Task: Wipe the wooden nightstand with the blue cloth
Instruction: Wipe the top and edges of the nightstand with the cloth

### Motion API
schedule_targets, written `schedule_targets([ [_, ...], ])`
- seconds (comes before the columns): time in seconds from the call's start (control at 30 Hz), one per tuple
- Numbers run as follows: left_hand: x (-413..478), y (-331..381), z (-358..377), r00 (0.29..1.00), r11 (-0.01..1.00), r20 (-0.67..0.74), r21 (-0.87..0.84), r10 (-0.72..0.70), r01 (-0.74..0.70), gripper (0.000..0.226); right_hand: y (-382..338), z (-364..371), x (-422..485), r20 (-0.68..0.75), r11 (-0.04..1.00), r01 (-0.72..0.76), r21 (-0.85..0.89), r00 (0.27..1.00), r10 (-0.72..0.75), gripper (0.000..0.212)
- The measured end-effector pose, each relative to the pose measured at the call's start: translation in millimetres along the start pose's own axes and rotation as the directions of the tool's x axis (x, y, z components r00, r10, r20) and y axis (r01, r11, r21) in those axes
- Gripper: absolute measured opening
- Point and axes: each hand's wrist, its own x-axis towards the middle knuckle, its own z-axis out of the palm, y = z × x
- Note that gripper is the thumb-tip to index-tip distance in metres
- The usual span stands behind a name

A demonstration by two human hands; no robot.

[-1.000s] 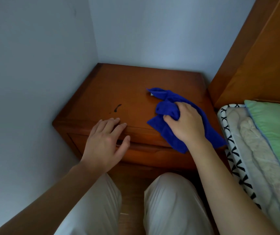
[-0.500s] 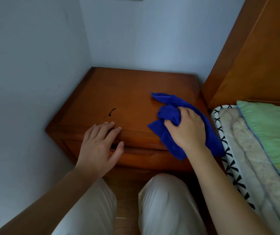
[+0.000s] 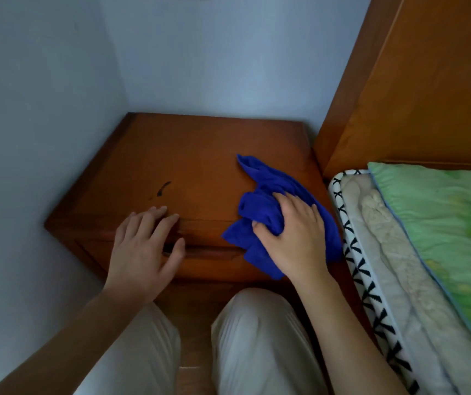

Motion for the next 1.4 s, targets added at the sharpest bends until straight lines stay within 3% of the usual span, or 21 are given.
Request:
schedule_targets([
  [0.1, -1, -1, 1, 1.0, 1.0, -0.016, -0.026, 0.006, -0.007, 0.053, 9, -3, 2, -0.031, 1.0, -0.029, 0.0, 0.999, 0.029, 0.064],
  [0.43, -4, -6, 6, 0.996, 0.994, -0.068, -0.091, 0.052, -0.058, 0.051, 36, -3, 69, 0.064, 0.998, -0.04, 0.058, 0.997, 0.036, 0.045],
  [0.7, -3, -3, 12, 0.99, 0.993, -0.134, -0.105, 0.035, -0.05, 0.048, 40, 17, 125, 0.119, 0.998, -0.065, -0.006, 0.991, 0.066, 0.06],
  [1.0, 1, 1, 10, 0.992, 0.995, -0.126, -0.1, 0.009, -0.022, 0.047, 32, 34, 173, 0.14, 1.0, -0.021, -0.004, 0.99, 0.021, 0.048],
  [1.4, 0, 5, 5, 0.998, 0.996, -0.05, -0.086, -0.03, 0.026, 0.048, -17, 44, 119, 0.236, 0.992, 0.124, 0.023, 0.964, -0.126, 0.055],
])
